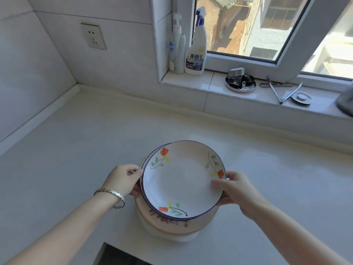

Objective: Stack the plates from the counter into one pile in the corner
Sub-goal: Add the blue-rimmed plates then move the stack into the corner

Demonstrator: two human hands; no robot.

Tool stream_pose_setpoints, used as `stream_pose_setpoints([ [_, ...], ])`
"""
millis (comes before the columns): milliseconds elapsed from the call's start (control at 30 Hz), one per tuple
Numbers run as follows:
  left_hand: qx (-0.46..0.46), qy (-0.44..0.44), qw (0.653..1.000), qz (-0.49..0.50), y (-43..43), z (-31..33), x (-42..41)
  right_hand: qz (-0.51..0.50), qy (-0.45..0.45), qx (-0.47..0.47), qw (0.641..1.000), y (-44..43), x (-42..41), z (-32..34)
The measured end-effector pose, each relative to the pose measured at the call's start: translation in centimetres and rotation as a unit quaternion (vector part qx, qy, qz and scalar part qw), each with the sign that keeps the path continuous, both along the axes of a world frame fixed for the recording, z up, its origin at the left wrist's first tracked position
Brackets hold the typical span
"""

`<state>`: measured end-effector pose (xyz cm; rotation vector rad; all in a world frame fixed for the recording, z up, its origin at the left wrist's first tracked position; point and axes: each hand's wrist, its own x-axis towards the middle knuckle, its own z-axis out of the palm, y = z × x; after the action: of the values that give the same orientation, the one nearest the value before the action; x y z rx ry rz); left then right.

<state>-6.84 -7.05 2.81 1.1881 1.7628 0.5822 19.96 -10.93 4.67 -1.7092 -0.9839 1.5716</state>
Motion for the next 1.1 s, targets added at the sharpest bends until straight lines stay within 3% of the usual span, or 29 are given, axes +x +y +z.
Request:
stream_pose_setpoints([
  [100, 0.007, 0.006, 1.000, 0.005, 0.0, -0.1, 0.2, 0.009, -0.064, 0.011, 0.998, 0.0, -0.3, 0.2],
  [167, 0.011, 0.009, 1.000, 0.003, 0.0, -0.1, 0.3, 0.036, -0.164, 0.043, 0.985, -0.3, -0.6, 0.2],
  [300, 0.026, 0.014, 0.999, 0.013, -0.2, -0.1, 0.6, 0.115, -0.403, 0.120, 0.900, -1.0, -0.8, -0.8],
  [433, 0.025, 0.030, 0.999, 0.012, -0.5, -0.3, 0.7, 0.144, -0.481, 0.088, 0.861, -0.8, -1.3, -2.0],
  [533, 0.040, 0.088, 0.995, -0.025, -0.7, -0.2, 0.6, 0.146, -0.561, 0.101, 0.809, -0.5, -1.9, -2.3],
  [600, 0.065, 0.130, 0.988, -0.043, -1.0, -0.2, 0.7, 0.140, -0.572, 0.131, 0.797, -0.5, -1.6, -2.6],
  [633, 0.083, 0.152, 0.984, -0.047, -1.1, -0.1, 0.8, 0.132, -0.544, 0.150, 0.815, -0.5, -1.1, -2.7],
  [667, 0.100, 0.166, 0.980, -0.045, -1.3, -0.2, 0.8, 0.106, -0.475, 0.169, 0.857, -0.6, -0.3, -3.1],
  [733, 0.126, 0.148, 0.981, -0.017, -1.6, -0.8, 0.6, -0.002, -0.249, 0.166, 0.954, -0.7, 1.4, -4.2],
  [767, 0.131, 0.112, 0.985, 0.022, -1.8, -1.2, 0.4, -0.071, -0.158, 0.142, 0.975, -0.6, 2.4, -5.2],
  [867, 0.083, -0.040, 0.976, 0.195, -1.8, -3.4, -0.6, -0.137, -0.021, -0.043, 0.989, -1.2, 4.4, -9.0],
  [933, -0.046, -0.138, 0.951, 0.272, -2.1, -5.5, -1.3, -0.124, 0.065, -0.151, 0.979, -1.9, 4.4, -11.6],
  [1033, -0.243, -0.252, 0.892, 0.288, -3.7, -8.4, -1.8, -0.112, 0.156, -0.205, 0.960, -2.1, 3.1, -14.0],
  [1100, -0.296, -0.288, 0.873, 0.261, -4.6, -9.7, -1.6, -0.115, 0.182, -0.198, 0.956, -1.8, 2.0, -14.4],
])
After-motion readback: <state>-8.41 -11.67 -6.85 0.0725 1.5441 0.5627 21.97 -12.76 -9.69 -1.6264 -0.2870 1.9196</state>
